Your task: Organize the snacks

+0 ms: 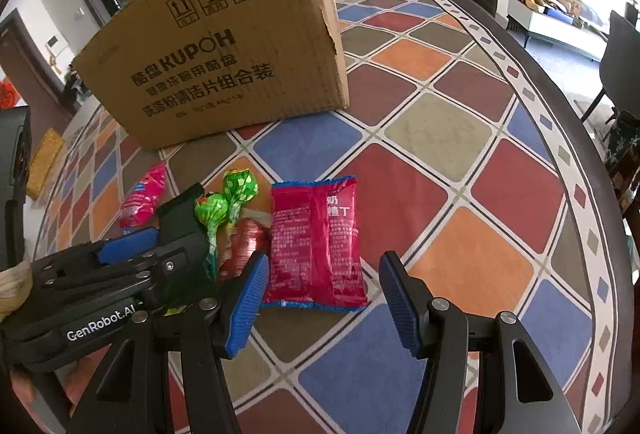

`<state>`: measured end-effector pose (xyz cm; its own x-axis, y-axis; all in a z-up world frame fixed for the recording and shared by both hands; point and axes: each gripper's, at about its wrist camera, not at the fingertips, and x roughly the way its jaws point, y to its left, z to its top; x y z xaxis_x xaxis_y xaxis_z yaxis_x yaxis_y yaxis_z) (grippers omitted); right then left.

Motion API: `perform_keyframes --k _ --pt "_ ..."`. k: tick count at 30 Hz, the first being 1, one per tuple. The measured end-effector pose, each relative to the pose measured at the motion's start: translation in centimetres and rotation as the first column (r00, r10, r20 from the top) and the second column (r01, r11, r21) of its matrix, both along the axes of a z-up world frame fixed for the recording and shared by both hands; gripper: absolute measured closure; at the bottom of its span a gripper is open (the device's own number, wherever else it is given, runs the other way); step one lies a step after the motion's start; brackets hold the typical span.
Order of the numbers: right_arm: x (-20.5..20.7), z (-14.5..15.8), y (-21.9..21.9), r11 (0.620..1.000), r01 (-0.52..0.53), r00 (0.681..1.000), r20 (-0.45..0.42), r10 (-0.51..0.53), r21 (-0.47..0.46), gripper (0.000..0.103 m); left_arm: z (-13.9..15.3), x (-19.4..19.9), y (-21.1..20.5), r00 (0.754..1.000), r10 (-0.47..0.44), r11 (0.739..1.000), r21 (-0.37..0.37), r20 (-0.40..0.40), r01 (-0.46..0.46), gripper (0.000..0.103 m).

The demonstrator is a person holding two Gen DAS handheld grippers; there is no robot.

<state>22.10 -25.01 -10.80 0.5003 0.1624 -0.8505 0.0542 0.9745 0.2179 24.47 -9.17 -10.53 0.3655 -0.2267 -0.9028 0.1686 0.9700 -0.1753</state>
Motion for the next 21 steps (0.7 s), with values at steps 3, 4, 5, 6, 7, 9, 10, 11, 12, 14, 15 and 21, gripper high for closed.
perform_keyframes --k 3,4,5,6,7,9,10,11,12,14,15,21 --pt "0.4 -0.3 -0.1 1.0 0.004 1.0 -0.001 -0.004 0.005 0.044 -0.1 0.4 0.1 1.0 0.02 1.0 0.009 0.004 -0.02 0.043" --pt "0.5 -0.3 0.0 1.0 0.005 1.0 -0.001 -0.005 0.005 0.044 -0.2 0.4 0.1 1.0 0.021 1.0 0.017 0.002 -0.022 0.044" --pt "0.7 -0.3 0.0 1.0 0.006 1.0 0.0 -0.006 0.001 0.044 -0.1 0.3 0.1 1.0 0.02 0.999 0.026 0.005 -0.02 0.044" --pt "0.8 -0.3 0.1 1.0 0.005 1.0 0.002 -0.005 -0.005 0.044 -0.2 0.2 0.2 1.0 0.014 0.999 0.031 0.008 -0.014 0.043" --pt "0.9 -0.2 0.1 1.0 0.004 1.0 0.003 -0.004 -0.008 0.044 -0.2 0.1 0.3 1.0 0.008 0.999 0.039 0.014 -0.008 0.043" --pt "0.9 -0.2 0.1 1.0 0.003 1.0 0.005 -0.003 -0.013 0.044 -0.2 -0.1 0.3 1.0 0.003 0.999 0.046 0.02 -0.004 0.043" --pt "0.9 -0.3 0.1 1.0 0.002 1.0 0.004 -0.002 -0.016 0.044 -0.3 -0.1 0.2 1.0 0.004 0.999 0.049 0.02 -0.005 0.044" --pt "1.0 -0.3 0.1 1.0 0.003 1.0 0.001 -0.003 -0.017 0.044 -0.3 0.0 0.2 1.0 0.006 0.999 0.052 0.022 -0.007 0.045" --pt "1.1 -0.4 0.1 1.0 0.003 1.0 0.0 -0.003 -0.017 0.044 -0.3 0.0 0.3 1.0 0.01 0.998 0.054 0.026 -0.011 0.045" --pt "1.3 -0.4 0.2 1.0 0.007 1.0 0.001 -0.007 -0.021 0.044 -0.3 0.1 0.1 0.999 0.007 0.998 0.063 0.037 -0.009 0.048" --pt "1.4 -0.4 0.3 1.0 0.007 1.0 0.003 -0.007 -0.027 0.044 -0.3 0.0 0.1 0.999 0.0 0.998 0.062 0.042 -0.002 0.05" --pt "1.6 -0.5 0.7 0.998 0.004 1.0 0.001 -0.004 -0.063 0.048 -0.2 -0.3 0.0 0.999 -0.003 1.0 0.029 0.051 0.002 0.06"
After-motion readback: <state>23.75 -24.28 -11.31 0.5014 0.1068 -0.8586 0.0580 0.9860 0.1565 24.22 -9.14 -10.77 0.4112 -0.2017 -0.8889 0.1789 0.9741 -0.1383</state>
